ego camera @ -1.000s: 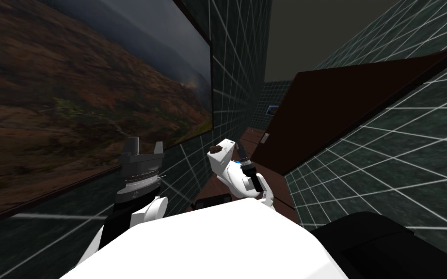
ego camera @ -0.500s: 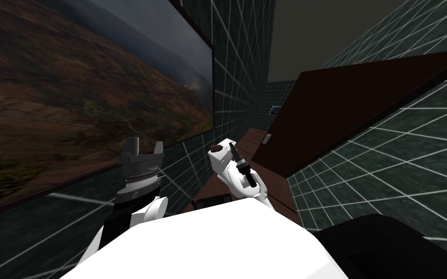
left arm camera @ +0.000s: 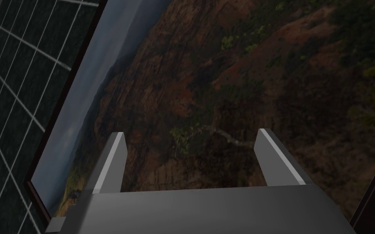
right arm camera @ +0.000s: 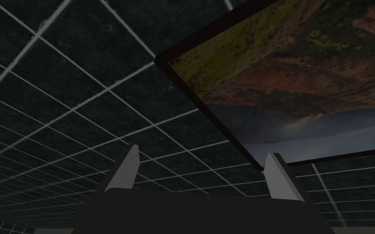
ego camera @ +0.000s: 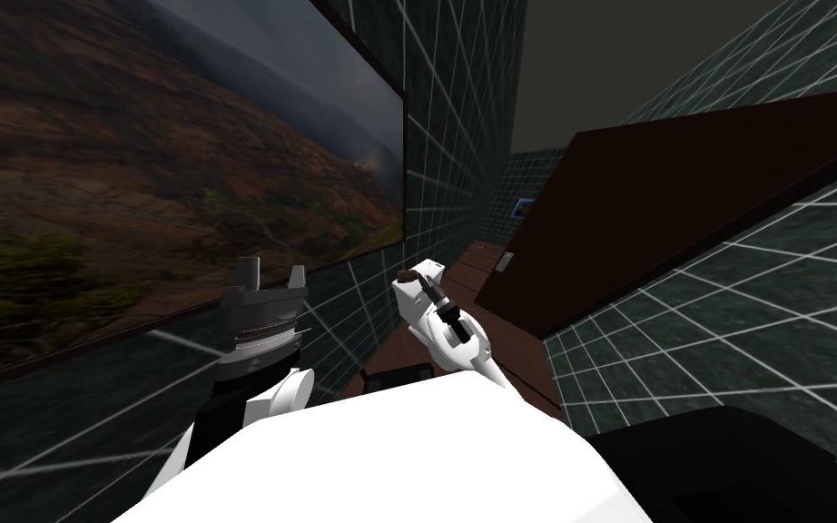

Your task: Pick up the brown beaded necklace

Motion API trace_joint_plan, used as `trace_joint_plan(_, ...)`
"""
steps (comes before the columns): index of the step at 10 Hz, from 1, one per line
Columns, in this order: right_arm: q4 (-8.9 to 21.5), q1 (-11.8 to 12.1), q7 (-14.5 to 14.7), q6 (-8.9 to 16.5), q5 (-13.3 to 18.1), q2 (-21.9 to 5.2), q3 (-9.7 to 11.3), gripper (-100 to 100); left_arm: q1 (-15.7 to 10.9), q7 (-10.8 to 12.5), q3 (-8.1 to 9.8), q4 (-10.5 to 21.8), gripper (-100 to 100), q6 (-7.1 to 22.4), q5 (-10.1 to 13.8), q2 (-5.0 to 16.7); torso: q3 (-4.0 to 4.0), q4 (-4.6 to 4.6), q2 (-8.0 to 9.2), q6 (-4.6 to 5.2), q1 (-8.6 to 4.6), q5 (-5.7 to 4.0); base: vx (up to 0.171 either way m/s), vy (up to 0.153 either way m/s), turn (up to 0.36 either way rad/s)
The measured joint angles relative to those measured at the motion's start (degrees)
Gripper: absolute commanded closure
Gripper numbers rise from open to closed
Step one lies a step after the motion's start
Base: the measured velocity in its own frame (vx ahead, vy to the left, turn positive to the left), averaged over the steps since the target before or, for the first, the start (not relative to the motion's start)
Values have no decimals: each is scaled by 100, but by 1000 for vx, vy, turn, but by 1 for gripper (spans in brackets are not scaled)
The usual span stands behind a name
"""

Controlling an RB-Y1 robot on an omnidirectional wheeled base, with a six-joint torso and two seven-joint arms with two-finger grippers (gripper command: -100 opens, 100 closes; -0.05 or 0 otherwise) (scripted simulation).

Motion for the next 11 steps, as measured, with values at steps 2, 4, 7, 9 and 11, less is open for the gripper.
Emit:
trace_joint_plan(2, 442, -374, 295, 106, 216, -196, 234, -100, 0, 0, 0, 0, 0, 0, 0, 0, -1, 0, -1, -3, 0, 1, -51, -30, 111)
trace_joint_plan(4, 696, -546, 528, 195, 357, -385, 390, -100, 0, 0, 0, 0, 0, 0, 0, 0, -1, 0, -2, -1, 0, 0, -41, -20, 72)
trace_joint_plan(7, 1056, -848, 934, 396, 653, -599, 728, -100, 0, 0, 0, 0, 0, 0, 0, 0, -2, -1, -4, -1, 1, 1, -39, -20, 108)
trace_joint_plan(9, 1309, -974, 1123, 408, 729, -661, 807, -100, 1, 0, 0, 0, 0, 0, 0, 0, -6, -2, -11, 2, 7, 2, -20, -2, 42)
trace_joint_plan(11, 1490, -1114, 1319, 523, 862, -788, 968, -100, 0, 0, 0, 0, 0, 0, 0, 0, -6, -2, -11, 1, 8, 2, -15, -6, 33)
